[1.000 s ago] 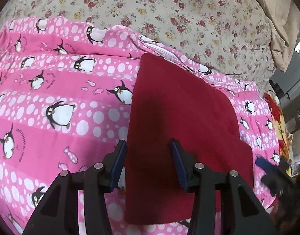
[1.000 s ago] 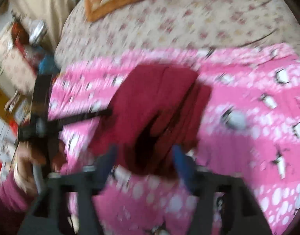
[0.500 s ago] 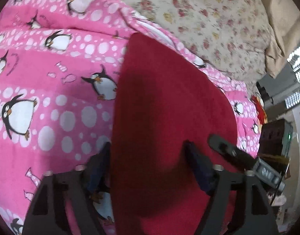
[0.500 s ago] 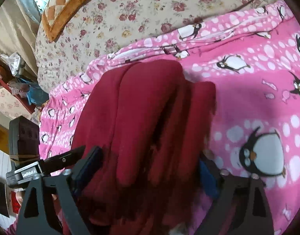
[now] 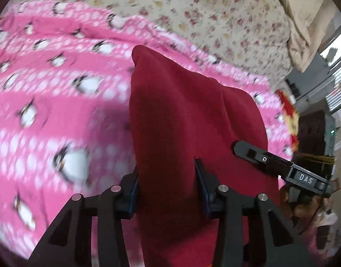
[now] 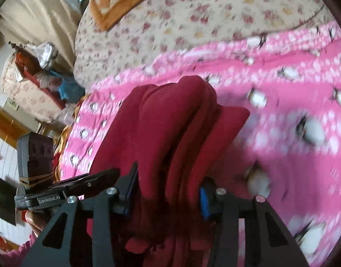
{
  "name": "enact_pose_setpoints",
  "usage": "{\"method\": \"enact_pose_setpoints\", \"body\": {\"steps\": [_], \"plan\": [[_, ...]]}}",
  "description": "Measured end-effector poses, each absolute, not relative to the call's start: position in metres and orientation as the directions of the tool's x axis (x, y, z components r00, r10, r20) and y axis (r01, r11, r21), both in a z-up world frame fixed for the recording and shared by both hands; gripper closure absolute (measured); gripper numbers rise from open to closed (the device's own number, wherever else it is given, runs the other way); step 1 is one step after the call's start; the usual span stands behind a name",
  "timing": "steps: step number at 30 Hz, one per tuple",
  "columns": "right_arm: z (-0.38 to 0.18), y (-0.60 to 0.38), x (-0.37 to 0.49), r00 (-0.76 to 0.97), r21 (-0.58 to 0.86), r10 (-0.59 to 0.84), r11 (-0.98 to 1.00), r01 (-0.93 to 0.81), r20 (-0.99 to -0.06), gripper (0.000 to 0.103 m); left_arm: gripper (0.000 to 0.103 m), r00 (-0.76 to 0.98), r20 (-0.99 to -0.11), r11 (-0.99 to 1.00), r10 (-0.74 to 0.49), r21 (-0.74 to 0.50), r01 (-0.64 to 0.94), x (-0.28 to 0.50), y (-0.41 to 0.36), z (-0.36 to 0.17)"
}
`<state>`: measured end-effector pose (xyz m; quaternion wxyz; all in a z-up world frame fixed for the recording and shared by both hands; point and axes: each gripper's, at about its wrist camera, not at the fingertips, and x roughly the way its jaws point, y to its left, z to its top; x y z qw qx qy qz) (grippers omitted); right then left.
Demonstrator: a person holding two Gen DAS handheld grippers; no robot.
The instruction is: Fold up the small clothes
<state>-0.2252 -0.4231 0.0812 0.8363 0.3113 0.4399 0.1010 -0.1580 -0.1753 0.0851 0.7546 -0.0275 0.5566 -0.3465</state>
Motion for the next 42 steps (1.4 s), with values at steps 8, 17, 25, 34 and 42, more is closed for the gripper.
{"method": "enact_pose_setpoints", "body": {"steps": [8,17,25,34,42], "plan": [[0.057,-0.396,-0.250,0.569,0.388,0.243,0.910,0.148,-0.786,0.042,0.068,0.208,-0.823,0.801,-0.528,-0.402,0.443,-0.177,-0.160,0.057],[0.116,-0.369,-0.286,0.637,0.223,0.090,0.966,0.132,-0.766,0.042,0.067,0.388,-0.830,0.872,-0.400,-0.216,0.439,-0.197,-0.158,0.085],[0.140,-0.345,-0.305,0.691,0.216,0.092,0.972,0.094,-0.717,0.036,0.067,0.485,-0.795,0.897,-0.363,-0.159,0.411,-0.210,-0.152,0.105],[0.134,-0.335,-0.311,0.687,0.199,0.043,0.969,0.149,-0.726,0.029,0.067,0.534,-0.776,0.906,-0.335,-0.110,0.409,-0.225,-0.149,0.118],[0.135,-0.334,-0.314,0.685,0.200,0.023,0.963,0.181,-0.728,0.024,0.067,0.565,-0.760,0.908,-0.321,-0.076,0.413,-0.233,-0.149,0.124]]}}
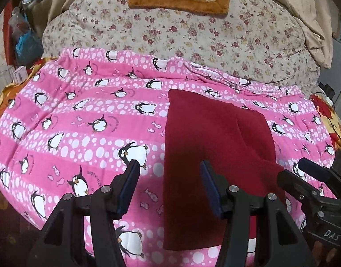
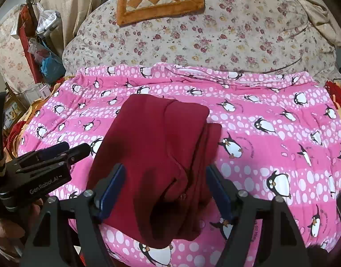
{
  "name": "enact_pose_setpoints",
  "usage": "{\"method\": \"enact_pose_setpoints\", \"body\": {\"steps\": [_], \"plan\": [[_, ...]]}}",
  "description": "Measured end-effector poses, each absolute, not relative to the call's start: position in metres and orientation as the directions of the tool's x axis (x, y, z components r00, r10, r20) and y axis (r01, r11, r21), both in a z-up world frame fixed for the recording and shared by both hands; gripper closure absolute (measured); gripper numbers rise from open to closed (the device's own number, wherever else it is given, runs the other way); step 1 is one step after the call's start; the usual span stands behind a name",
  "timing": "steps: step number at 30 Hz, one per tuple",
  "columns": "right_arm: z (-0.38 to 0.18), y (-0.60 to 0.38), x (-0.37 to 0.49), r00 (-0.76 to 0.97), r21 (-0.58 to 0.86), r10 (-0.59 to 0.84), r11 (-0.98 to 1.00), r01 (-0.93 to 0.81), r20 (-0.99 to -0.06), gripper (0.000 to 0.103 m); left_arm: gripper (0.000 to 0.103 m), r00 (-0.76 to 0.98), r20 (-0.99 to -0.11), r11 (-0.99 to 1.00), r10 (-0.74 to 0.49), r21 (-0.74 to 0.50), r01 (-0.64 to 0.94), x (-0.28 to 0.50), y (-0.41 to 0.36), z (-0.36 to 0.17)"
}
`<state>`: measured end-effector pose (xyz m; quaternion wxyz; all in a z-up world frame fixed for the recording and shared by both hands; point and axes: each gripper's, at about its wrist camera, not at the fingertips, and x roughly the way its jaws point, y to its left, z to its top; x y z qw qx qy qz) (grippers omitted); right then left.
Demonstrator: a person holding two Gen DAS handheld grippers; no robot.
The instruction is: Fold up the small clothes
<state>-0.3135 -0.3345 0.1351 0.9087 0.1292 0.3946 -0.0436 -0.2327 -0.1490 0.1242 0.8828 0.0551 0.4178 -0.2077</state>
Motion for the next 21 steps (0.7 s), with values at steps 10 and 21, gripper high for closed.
{"method": "enact_pose_setpoints", "body": {"steps": [10,21], "plan": [[0.1357,-0.3342,-0.3122,0.672,0.202,0.016,0.959,0.200,-0.740,0.021,0.067,0.578,-0.756,0.912,-0.306,-0.059,0.406,-0.2375,-0.1477,0.1256],[0.1360,-0.3318,-0.3107,0.666,0.189,0.003,0.960,0.207,-0.746,0.021,0.067,0.582,-0.753,0.916,-0.306,-0.065,0.397,-0.2345,-0.1426,0.1262]]}}
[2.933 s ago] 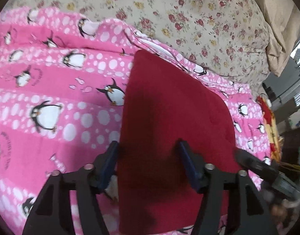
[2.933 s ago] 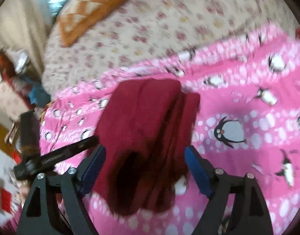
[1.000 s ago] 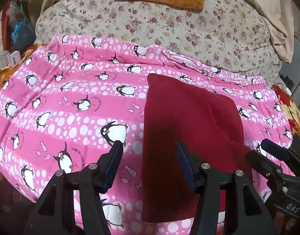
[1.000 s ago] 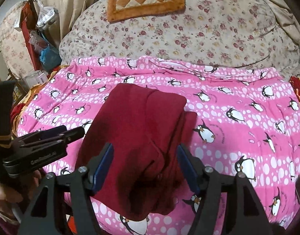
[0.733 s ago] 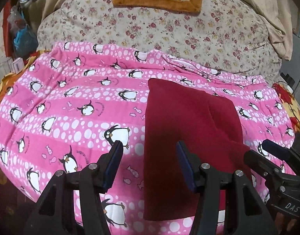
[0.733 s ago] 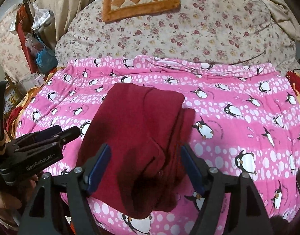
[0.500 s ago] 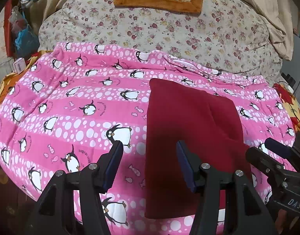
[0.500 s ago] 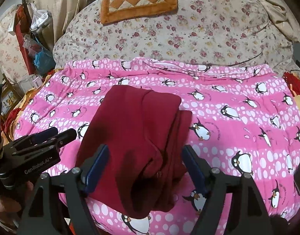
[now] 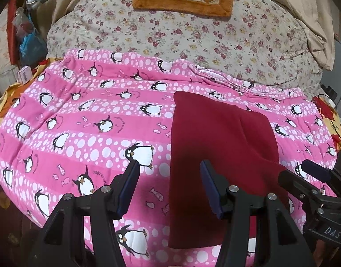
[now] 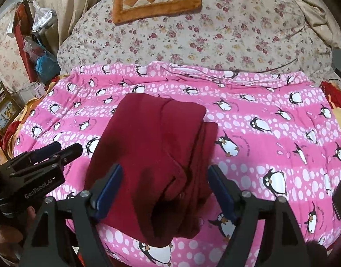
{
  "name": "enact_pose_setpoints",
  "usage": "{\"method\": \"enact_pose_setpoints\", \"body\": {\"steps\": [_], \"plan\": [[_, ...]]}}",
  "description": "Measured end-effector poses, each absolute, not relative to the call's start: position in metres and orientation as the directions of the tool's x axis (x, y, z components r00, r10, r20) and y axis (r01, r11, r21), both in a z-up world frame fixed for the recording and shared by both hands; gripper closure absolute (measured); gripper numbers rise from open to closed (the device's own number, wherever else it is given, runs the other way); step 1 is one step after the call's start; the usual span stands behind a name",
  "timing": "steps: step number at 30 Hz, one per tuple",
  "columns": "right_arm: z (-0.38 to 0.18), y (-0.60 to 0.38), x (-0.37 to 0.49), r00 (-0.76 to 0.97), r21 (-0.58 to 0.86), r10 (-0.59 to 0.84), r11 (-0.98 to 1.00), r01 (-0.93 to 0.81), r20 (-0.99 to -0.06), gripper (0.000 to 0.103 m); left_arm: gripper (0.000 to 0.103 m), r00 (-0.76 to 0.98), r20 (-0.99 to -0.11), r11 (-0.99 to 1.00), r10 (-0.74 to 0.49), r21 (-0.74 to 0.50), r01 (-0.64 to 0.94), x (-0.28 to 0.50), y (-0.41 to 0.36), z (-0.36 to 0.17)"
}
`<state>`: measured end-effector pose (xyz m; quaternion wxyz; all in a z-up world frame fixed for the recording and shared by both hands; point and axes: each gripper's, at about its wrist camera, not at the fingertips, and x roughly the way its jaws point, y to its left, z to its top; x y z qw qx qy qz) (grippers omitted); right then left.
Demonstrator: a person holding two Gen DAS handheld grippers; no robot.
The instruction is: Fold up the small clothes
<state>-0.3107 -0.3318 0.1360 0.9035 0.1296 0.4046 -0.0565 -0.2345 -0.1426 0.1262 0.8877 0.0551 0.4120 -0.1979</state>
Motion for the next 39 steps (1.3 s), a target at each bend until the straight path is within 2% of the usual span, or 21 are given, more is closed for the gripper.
{"method": "enact_pose_setpoints", "body": {"steps": [39], "plan": [[0.124,-0.335,-0.302,0.647,0.214,0.023,0.952,0.220,-0.762,0.020,0.067,0.562,-0.770,0.913,-0.303,-0.066,0.402,-0.228,-0.151,0.114]]}}
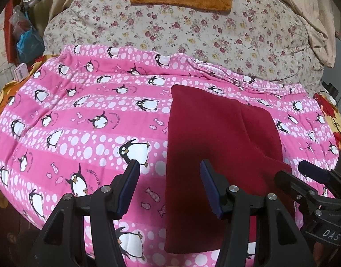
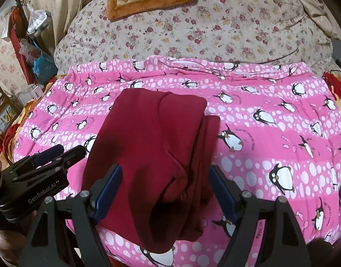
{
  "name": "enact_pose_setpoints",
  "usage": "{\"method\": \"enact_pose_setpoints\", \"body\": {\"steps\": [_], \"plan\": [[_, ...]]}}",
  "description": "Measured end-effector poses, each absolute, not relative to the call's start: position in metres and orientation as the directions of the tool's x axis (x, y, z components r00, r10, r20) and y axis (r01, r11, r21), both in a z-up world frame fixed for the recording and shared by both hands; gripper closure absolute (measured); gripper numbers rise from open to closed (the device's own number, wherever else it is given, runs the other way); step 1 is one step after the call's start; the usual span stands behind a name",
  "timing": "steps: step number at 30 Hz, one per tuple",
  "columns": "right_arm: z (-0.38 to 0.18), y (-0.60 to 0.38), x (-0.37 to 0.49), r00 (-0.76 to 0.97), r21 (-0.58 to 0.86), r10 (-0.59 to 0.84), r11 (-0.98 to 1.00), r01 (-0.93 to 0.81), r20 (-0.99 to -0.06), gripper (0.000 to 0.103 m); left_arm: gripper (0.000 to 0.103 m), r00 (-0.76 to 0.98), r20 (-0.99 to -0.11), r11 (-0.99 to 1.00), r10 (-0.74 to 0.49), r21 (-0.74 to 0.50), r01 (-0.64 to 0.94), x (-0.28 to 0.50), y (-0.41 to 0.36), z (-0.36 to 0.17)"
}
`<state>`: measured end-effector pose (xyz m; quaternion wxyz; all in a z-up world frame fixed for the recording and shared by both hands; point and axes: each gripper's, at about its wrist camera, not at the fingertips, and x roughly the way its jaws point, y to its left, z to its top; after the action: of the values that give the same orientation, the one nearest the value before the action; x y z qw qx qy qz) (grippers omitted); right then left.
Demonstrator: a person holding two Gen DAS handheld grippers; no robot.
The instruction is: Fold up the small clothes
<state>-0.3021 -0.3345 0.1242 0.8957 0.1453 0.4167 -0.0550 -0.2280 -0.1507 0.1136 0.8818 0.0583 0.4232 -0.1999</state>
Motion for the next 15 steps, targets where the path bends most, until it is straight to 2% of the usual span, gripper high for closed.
{"method": "enact_pose_setpoints", "body": {"steps": [15], "plan": [[0.1201,-0.3356,-0.2996,0.637,0.215,0.028,0.952,0.220,-0.771,0.020,0.067,0.557,-0.774,0.914,-0.303,-0.069,0.400,-0.2266,-0.1513,0.1100]]}}
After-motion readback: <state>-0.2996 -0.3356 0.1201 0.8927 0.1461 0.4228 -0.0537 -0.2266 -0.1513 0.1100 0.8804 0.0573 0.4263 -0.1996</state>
